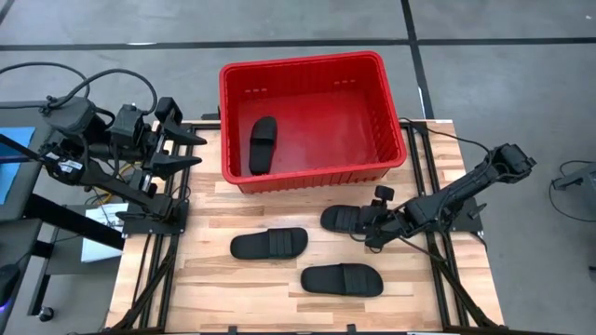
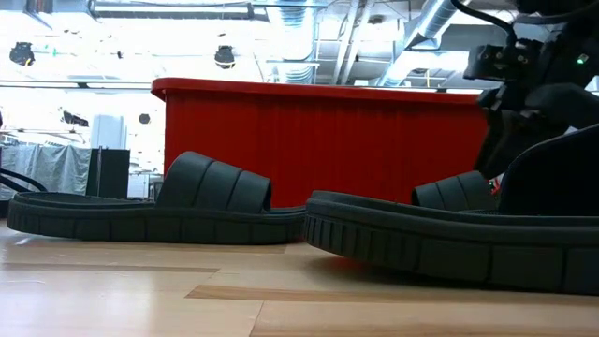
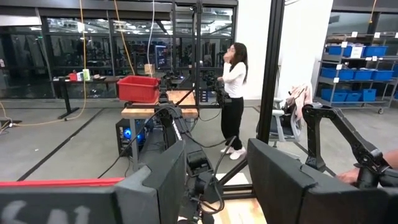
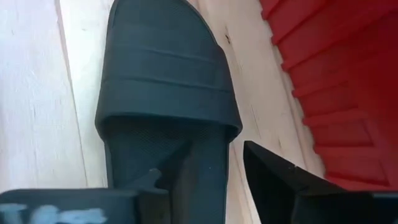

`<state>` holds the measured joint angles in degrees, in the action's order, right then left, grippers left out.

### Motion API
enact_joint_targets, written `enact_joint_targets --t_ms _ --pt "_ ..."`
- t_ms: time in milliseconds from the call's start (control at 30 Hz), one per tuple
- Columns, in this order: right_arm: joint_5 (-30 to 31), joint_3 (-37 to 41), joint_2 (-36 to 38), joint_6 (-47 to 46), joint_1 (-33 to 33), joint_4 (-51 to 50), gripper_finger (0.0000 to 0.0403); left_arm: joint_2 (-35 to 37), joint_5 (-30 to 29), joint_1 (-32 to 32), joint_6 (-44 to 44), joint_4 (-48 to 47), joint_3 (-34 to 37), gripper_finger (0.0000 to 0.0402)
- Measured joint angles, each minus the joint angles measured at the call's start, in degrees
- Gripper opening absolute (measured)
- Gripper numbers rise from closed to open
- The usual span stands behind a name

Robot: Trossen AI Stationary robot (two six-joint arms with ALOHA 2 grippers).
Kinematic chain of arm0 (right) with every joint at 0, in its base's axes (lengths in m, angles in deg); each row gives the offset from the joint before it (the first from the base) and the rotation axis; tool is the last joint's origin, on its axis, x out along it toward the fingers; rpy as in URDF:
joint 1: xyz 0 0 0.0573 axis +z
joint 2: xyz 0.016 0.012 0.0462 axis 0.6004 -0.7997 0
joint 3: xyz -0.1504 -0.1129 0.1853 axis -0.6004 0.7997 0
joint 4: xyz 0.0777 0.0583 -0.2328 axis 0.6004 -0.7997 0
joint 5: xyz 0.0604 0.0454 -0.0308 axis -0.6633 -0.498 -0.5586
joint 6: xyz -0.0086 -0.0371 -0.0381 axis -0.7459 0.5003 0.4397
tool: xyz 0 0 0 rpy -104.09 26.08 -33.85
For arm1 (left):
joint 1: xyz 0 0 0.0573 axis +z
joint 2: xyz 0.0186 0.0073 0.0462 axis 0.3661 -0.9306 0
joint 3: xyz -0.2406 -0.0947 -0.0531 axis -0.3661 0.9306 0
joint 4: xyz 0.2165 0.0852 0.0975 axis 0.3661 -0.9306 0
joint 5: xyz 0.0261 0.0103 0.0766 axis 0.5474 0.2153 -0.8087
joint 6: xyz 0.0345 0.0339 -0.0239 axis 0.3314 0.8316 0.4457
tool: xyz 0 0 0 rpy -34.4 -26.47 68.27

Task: Pick and place slides into bin
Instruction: Put the top right black slide into the red bin

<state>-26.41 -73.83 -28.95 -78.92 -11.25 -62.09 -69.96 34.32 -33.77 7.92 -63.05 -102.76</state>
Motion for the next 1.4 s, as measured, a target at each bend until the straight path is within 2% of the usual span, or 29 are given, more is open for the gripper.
enact_joint_targets --t_ms 333,567,867,1400 --pt "-0.19 0.00 0.01 10.78 0.01 2.25 0.0178 0.00 0.00 0.00 0.04 -1.00 0.00 0.0161" --pt "-0.20 0.00 0.02 20.62 0.02 3.25 0.0178 -0.02 0.00 0.00 0.31 -1.02 0.00 0.0161" --pt "-0.20 0.00 0.02 27.39 0.02 6.55 0.0171 -0.01 0.00 0.00 0.35 -1.02 0.00 0.0161" --pt "-1.70 1.20 0.02 28.86 -1.10 7.29 0.0170 -0.02 0.00 0.00 -0.15 -1.00 0.00 0.0161"
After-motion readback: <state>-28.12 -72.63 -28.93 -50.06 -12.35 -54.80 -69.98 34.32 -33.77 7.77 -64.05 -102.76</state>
